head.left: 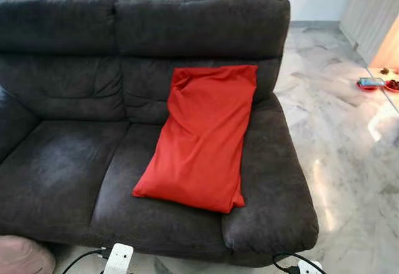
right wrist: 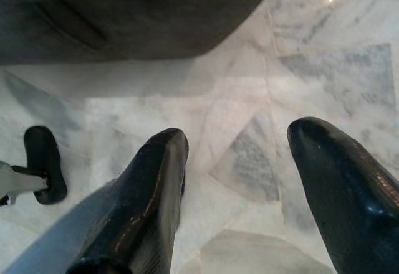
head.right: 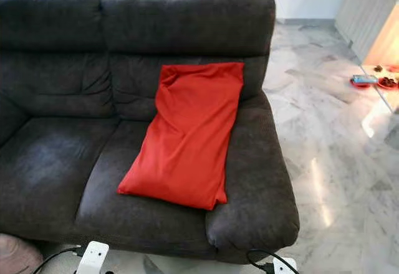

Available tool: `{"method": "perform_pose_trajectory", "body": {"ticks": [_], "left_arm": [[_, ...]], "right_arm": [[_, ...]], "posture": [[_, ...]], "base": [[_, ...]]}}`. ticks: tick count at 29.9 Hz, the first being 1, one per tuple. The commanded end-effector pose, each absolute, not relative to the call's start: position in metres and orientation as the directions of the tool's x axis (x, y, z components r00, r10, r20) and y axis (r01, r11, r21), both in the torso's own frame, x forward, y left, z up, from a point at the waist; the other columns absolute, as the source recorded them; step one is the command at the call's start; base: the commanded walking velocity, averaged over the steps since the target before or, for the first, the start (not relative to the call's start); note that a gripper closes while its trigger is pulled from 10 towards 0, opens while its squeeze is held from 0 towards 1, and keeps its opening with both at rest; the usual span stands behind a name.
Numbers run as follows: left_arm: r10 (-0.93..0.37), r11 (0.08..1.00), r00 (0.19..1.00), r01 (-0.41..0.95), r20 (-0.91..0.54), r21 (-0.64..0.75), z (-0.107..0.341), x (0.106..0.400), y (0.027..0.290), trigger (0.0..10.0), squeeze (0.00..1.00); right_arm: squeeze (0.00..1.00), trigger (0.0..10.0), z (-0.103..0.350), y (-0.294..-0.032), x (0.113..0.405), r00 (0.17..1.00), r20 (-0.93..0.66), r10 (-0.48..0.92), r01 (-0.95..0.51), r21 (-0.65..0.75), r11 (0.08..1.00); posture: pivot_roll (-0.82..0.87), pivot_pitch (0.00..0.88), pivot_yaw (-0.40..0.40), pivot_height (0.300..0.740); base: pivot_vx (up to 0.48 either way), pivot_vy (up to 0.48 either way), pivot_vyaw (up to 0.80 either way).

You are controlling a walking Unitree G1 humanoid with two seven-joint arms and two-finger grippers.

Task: Move the pillow to the sofa from floor

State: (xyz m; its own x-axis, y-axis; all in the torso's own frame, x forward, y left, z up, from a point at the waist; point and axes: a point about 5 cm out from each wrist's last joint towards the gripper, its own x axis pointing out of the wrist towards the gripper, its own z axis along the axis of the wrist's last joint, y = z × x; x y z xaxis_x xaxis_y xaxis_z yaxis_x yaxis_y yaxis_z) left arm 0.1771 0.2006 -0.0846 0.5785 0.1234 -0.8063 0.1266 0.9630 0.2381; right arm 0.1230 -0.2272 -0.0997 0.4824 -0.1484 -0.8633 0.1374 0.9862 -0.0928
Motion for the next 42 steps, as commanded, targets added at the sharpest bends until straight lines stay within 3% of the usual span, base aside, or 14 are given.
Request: {"method": "perform_pose_trajectory", "body": {"ticks": [1, 32, 38, 42], "left_arm": [[0.137, 0.963, 0.567, 0.116, -0.812, 0.243, -0.087, 0.172, 0.203, 10.0, 0.00], [0.124, 0.963, 0.579, 0.125, -0.806, 0.238, -0.087, 0.171, 0.198, 10.0, 0.00], [0.123, 0.963, 0.581, 0.127, -0.805, 0.239, -0.087, 0.171, 0.197, 10.0, 0.00], [0.118, 0.963, 0.587, 0.128, -0.801, 0.236, -0.087, 0.173, 0.195, 10.0, 0.00]], "right_arm": [[0.00, 10.0, -0.100, -0.226, 0.123, 0.482, -0.864, -0.144, 0.140, -0.087, 0.986], [0.00, 10.0, -0.102, -0.224, 0.115, 0.480, -0.869, -0.121, 0.129, -0.067, 0.989], [0.00, 10.0, -0.103, -0.222, 0.114, 0.473, -0.874, -0.111, 0.059, -0.094, 0.994], [0.00, 10.0, -0.103, -0.223, 0.113, 0.474, -0.872, -0.118, 0.065, -0.099, 0.993]], "posture": [[-0.10, 0.000, 0.024, 0.739], [-0.10, 0.000, 0.028, 0.739], [-0.10, 0.000, 0.025, 0.739], [-0.10, 0.000, 0.025, 0.739]], "base": [[0.000, 0.000, 0.00], [0.000, 0.000, 0.00], [0.000, 0.000, 0.00], [0.000, 0.000, 0.70]]}}
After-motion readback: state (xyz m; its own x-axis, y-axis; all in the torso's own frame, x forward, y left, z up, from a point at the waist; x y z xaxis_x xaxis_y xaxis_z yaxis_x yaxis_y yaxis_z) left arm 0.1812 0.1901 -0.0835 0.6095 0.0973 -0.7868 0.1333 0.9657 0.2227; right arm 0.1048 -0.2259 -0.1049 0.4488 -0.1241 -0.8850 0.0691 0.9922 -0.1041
